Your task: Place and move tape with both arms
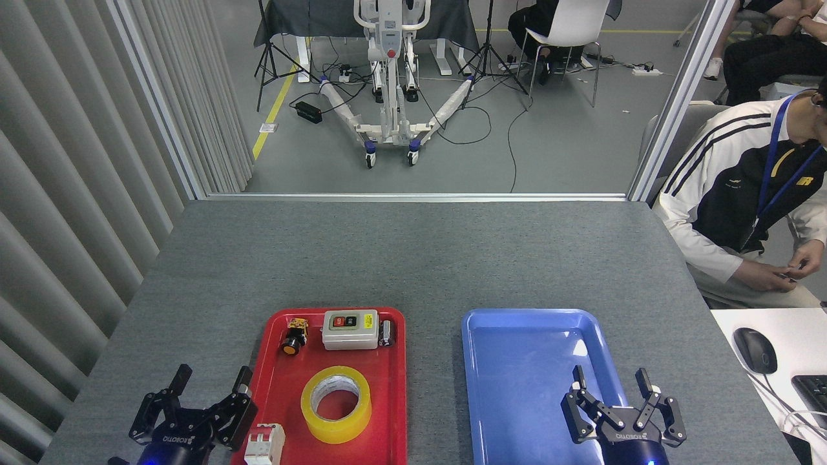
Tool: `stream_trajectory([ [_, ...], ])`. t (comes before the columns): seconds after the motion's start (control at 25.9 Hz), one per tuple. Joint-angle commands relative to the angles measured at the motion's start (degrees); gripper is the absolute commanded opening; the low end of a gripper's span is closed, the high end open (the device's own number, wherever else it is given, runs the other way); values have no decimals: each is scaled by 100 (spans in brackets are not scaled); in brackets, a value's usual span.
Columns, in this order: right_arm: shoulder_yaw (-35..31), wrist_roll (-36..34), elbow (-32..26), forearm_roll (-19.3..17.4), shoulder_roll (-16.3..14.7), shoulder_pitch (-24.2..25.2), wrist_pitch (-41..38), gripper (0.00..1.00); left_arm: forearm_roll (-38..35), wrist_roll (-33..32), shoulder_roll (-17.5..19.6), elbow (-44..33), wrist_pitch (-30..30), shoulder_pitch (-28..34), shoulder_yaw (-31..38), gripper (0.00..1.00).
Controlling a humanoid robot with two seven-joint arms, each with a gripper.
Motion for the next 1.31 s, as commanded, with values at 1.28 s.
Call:
stream_trajectory([
  [1.28, -18, 6, 9, 13, 2, -26, -13, 99, 150, -3502, 245, -60, 75, -1081, -233, 99],
])
